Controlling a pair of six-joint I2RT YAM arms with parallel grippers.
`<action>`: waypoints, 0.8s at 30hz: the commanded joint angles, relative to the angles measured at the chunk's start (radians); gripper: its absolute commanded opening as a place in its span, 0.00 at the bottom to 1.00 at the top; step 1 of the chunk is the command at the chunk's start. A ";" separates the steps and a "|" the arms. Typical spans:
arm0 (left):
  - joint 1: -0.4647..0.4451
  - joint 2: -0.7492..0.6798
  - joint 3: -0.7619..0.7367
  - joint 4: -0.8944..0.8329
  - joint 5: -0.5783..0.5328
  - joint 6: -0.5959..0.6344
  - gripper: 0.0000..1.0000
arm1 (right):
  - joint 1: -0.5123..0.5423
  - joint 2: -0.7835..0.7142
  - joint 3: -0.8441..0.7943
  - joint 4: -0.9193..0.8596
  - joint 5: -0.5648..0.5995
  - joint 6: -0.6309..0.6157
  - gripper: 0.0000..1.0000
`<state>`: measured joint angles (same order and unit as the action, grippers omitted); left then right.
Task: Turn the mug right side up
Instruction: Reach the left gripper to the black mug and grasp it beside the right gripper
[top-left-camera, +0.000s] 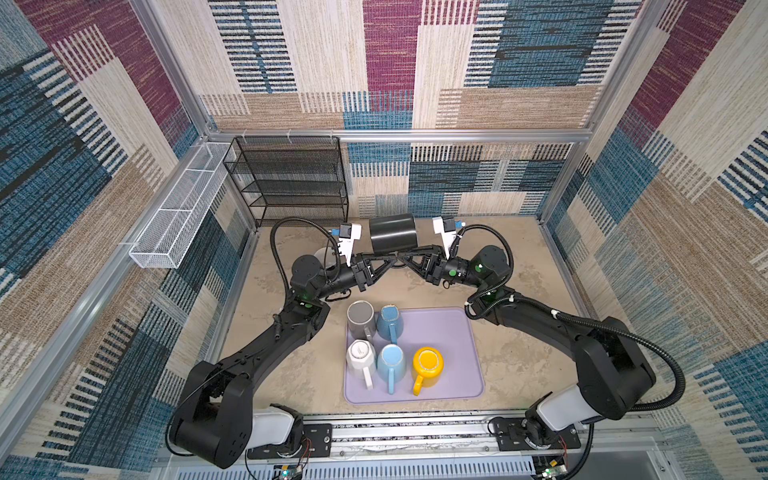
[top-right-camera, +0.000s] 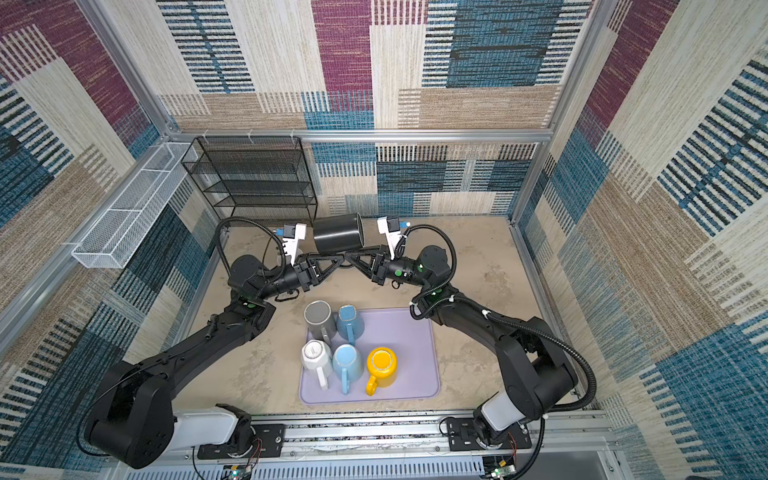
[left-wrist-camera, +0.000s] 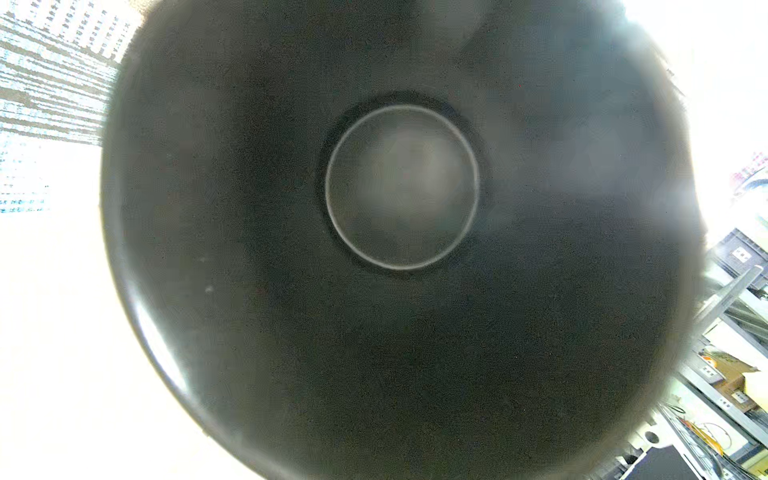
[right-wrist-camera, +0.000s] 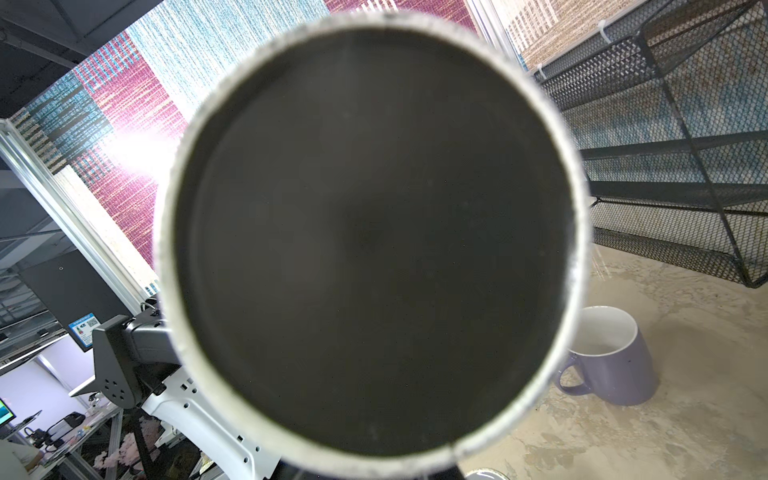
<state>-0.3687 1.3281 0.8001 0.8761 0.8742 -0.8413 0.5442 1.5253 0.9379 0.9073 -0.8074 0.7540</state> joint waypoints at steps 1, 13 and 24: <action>0.001 -0.003 0.001 0.096 -0.009 -0.004 0.02 | 0.005 -0.002 0.011 -0.009 -0.038 -0.020 0.00; 0.001 -0.022 -0.016 0.131 0.009 -0.009 0.00 | 0.006 -0.022 0.026 -0.104 -0.006 -0.079 0.30; 0.001 -0.052 -0.030 0.074 0.003 0.038 0.00 | 0.005 -0.048 -0.003 -0.177 0.032 -0.127 0.48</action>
<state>-0.3687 1.2881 0.7685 0.8772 0.8738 -0.8368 0.5495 1.4918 0.9428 0.7582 -0.7998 0.6548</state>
